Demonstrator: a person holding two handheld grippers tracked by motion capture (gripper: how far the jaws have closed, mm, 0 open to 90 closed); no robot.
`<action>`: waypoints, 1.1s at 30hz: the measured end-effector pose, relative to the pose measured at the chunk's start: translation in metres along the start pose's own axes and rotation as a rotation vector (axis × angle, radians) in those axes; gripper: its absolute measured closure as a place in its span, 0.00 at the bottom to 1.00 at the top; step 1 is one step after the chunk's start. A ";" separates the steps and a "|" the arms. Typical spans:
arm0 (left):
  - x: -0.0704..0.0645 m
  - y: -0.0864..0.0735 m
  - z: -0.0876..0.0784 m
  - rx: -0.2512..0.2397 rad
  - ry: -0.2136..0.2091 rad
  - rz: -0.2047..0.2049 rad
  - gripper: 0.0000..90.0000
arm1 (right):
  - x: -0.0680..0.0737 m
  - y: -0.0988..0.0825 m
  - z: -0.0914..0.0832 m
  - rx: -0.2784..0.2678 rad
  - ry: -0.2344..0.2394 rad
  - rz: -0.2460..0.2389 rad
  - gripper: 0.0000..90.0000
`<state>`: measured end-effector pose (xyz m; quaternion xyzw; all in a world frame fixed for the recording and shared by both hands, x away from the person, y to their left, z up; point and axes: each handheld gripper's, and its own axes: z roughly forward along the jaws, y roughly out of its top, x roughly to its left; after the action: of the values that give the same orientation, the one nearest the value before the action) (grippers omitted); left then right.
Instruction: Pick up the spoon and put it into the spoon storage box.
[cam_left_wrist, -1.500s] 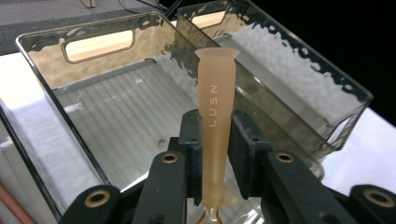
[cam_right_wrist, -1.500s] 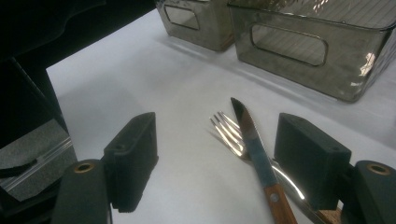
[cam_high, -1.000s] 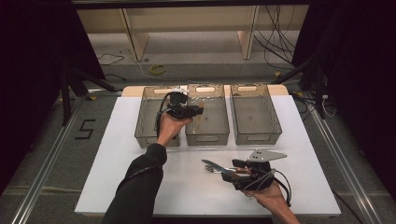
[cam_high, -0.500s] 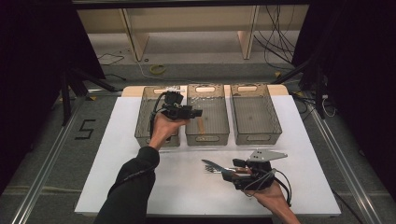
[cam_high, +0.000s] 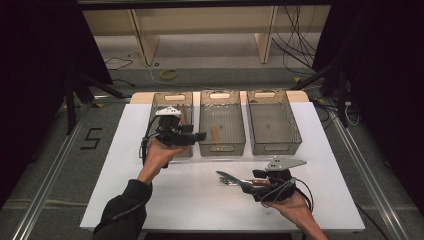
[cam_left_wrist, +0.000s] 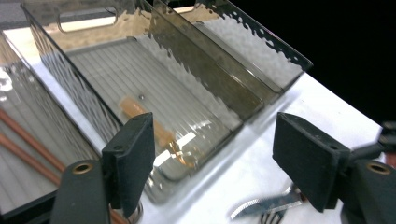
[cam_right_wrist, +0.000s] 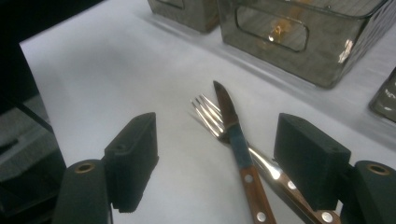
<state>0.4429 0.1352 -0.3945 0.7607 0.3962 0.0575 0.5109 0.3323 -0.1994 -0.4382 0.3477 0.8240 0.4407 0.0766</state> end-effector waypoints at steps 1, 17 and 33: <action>0.000 -0.005 -0.002 0.001 0.000 0.001 0.30 | 0.000 0.001 0.001 0.035 -0.008 -0.020 0.35; -0.002 -0.046 -0.034 -0.047 0.006 0.053 0.28 | -0.008 0.003 0.007 0.186 -0.055 -0.073 0.39; -0.008 -0.086 -0.046 -0.068 -0.014 0.087 0.27 | -0.013 0.004 0.020 0.326 -0.058 -0.121 0.45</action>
<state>0.3678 0.1778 -0.4412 0.7597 0.3572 0.0879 0.5362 0.3525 -0.1924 -0.4499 0.3177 0.9015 0.2856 0.0693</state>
